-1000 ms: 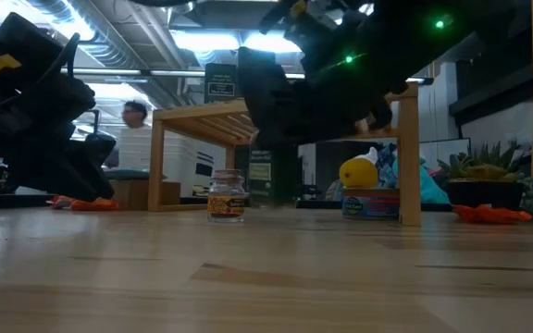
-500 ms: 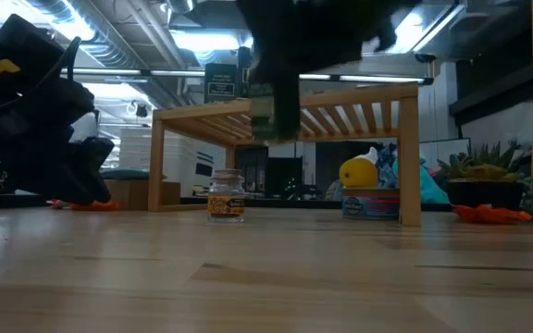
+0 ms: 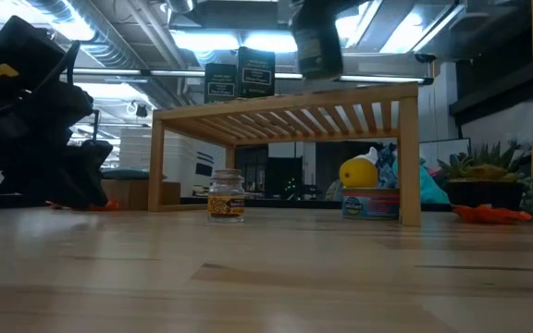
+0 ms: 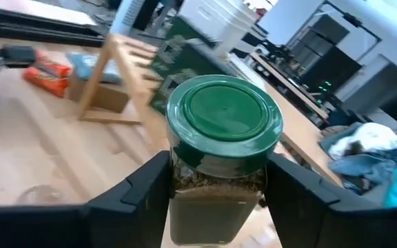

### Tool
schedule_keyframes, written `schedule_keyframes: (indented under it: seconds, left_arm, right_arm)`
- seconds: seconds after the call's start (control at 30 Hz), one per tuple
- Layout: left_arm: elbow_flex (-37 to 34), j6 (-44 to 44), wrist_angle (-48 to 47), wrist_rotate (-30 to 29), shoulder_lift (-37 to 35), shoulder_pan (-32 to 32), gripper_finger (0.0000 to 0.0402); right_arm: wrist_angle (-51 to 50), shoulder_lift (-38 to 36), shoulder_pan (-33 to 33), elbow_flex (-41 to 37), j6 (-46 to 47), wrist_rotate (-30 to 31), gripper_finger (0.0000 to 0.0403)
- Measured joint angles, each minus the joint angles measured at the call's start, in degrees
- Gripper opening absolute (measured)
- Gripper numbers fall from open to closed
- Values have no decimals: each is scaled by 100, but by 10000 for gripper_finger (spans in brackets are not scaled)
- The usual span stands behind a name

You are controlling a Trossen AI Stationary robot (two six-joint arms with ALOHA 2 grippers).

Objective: Shelf spices
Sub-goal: Put the green seasoning bottle on the shelf

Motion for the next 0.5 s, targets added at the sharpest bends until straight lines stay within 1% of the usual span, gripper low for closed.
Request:
schedule_keyframes:
  seconds: [0.1,0.13,0.33,0.5]
  left_arm:
    - [0,0,-2,0,0,0,123]
    - [0,0,-4,0,2,0,123]
    - [0,0,-5,0,0,0,123]
    - [2,0,-8,0,0,0,123]
  right_arm:
    - [-964,-33,0,162,740,34,202]
    - [-990,-56,-2,162,842,47,202]
    - [-1000,-654,-7,85,508,122,202]
    - [-1001,-955,-13,83,224,55,202]
